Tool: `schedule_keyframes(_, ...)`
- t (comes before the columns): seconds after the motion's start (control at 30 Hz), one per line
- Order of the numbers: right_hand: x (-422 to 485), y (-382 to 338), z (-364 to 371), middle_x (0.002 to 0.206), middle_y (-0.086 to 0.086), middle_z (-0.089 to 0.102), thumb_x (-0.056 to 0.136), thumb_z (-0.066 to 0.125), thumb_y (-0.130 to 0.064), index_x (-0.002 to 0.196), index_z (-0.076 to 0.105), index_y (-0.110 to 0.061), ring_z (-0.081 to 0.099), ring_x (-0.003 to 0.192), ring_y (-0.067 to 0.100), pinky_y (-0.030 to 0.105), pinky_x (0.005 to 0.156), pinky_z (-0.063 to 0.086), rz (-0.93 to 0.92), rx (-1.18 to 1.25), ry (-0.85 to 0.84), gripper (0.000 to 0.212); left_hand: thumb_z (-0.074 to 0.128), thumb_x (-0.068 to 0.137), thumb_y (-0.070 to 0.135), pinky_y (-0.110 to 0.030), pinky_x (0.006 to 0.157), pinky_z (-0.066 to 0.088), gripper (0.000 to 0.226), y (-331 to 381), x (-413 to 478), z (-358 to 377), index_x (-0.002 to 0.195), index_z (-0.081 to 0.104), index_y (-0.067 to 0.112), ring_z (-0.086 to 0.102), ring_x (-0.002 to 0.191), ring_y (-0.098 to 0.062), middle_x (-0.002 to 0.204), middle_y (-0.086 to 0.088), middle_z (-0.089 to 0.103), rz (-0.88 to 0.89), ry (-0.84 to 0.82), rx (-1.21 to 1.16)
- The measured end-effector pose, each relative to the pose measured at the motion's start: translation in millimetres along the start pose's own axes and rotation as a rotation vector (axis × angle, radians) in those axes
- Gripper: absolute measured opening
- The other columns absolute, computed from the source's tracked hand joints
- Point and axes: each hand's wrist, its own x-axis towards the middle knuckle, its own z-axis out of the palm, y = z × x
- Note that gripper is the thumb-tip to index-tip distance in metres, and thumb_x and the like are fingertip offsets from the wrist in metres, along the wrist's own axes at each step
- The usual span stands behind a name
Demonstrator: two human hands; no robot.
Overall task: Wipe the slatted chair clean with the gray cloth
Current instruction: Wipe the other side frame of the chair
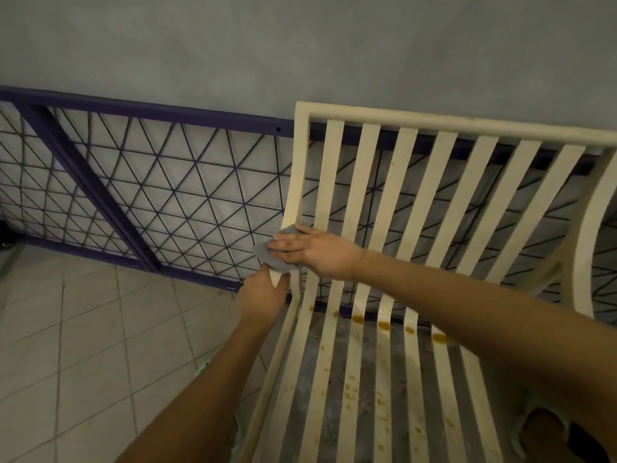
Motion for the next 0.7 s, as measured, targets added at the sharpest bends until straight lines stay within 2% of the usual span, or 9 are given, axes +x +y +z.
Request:
schedule_keyframes(0.13, 10.9, 31.1, -19.6, 0.160, -0.004, 0.020, 0.091, 0.048, 0.003, 0.149, 0.031, -0.025, 0.010, 0.149, 0.014, 0.042, 0.121, 0.005, 0.105, -0.148, 0.016, 0.067, 0.051, 0.093, 0.047, -0.044, 0.065, 0.059, 0.033, -1.6, -1.1, 0.3, 0.099, 0.057, 0.016, 0.067, 0.069, -0.027, 0.082, -0.007, 0.066, 0.028, 0.010, -0.036)
schedule_keyframes(0.2, 13.3, 24.6, -17.7, 0.161, -0.002, 0.017, 0.092, 0.046, 0.002, 0.151, 0.028, -0.021, 0.006, 0.149, 0.016, 0.041, 0.122, 0.004, 0.179, -0.139, 0.019, 0.066, 0.051, 0.093, 0.047, -0.045, 0.066, 0.058, 0.032, -1.1, -0.2, 0.7, 0.100, 0.057, 0.016, 0.067, 0.070, -0.028, 0.083, -0.008, 0.066, 0.023, 0.004, -0.040)
schedule_keyframes(0.33, 3.3, -20.6, 14.6, 0.161, 0.009, 0.015, 0.093, 0.044, 0.001, 0.151, 0.025, -0.009, 0.005, 0.150, 0.025, 0.040, 0.122, 0.005, 0.230, 0.042, 0.164, 0.062, 0.049, 0.089, 0.051, -0.044, 0.067, 0.058, 0.034, -0.2, 0.1, 0.8, 0.097, 0.057, 0.019, 0.067, 0.070, -0.028, 0.083, -0.007, 0.067, 0.019, -0.019, -0.074)
schedule_keyframes(0.43, -1.1, -38.5, 24.1, 0.159, 0.012, 0.021, 0.094, 0.048, -0.002, 0.148, 0.034, -0.006, 0.010, 0.149, 0.029, 0.039, 0.119, 0.008, 0.176, 0.150, 0.136, 0.056, 0.053, 0.087, 0.040, -0.045, 0.071, 0.058, 0.029, -1.7, 1.7, -0.4, 0.100, 0.058, 0.013, 0.068, 0.074, -0.031, 0.087, -0.012, 0.069, -0.024, -0.031, -0.059)
schedule_keyframes(0.57, -1.9, -7.7, 7.1, 0.160, 0.002, 0.020, 0.091, 0.049, 0.000, 0.148, 0.036, -0.017, 0.010, 0.149, 0.021, 0.043, 0.120, 0.002, 0.054, -0.021, 0.021, 0.061, 0.052, 0.090, 0.045, -0.045, 0.066, 0.059, 0.032, 0.3, -0.7, -0.1, 0.100, 0.057, 0.015, 0.068, 0.070, -0.030, 0.084, -0.010, 0.068, 0.002, -0.005, -0.077)
schedule_keyframes(0.7, 11.7, 31.7, -20.8, 0.159, -0.002, 0.022, 0.090, 0.047, 0.003, 0.148, 0.034, -0.023, 0.013, 0.149, 0.015, 0.046, 0.122, 0.004, 0.071, -0.212, 0.021, 0.065, 0.051, 0.094, 0.047, -0.043, 0.064, 0.059, 0.030, 4.0, -3.6, -4.2, 0.100, 0.056, 0.018, 0.067, 0.068, -0.026, 0.081, -0.007, 0.065, 0.017, 0.021, -0.061)
